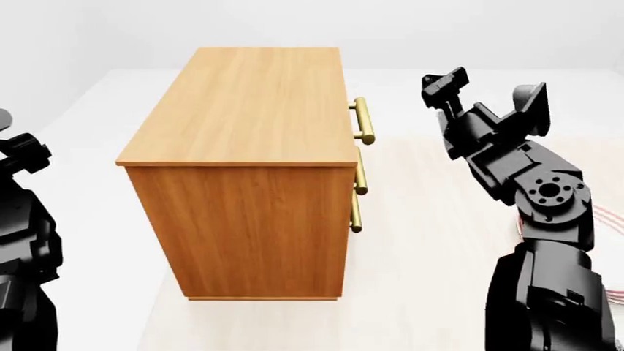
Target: Open the top drawer of the cabinet and put the bowl in it.
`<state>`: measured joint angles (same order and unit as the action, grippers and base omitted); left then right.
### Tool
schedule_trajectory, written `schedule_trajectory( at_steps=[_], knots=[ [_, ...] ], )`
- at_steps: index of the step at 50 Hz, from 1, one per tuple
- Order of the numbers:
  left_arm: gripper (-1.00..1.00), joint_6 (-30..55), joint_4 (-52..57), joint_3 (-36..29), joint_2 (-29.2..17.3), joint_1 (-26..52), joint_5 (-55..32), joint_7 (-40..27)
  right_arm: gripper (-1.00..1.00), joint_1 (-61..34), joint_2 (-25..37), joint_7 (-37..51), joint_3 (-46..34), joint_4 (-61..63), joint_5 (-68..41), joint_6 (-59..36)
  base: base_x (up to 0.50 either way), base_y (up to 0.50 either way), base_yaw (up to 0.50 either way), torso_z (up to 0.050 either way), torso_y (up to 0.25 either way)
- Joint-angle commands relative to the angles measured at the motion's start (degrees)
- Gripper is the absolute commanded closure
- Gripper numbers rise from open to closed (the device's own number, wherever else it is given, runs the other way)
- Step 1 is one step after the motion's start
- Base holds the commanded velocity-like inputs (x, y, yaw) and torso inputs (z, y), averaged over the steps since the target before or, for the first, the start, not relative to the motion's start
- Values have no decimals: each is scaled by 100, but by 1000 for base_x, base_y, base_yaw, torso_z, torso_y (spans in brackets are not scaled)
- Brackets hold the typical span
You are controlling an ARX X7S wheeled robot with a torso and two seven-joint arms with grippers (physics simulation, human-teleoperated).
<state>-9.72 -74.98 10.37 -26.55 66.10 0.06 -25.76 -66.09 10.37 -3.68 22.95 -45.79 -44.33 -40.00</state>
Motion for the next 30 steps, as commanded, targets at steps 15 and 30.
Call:
schedule_trajectory(
  at_steps=[15,30],
  knots=[
    [-100,-11,0,-18,-18,-9,-4,-1,-100,436,-375,-300,114,-102,-484,-453,0,0,0,0,0],
    [-100,-13,0,-34,-22,-18,-1,-12,-100,370,-393,-534,24,-423,-565,-593,0,0,0,0,0]
  ],
)
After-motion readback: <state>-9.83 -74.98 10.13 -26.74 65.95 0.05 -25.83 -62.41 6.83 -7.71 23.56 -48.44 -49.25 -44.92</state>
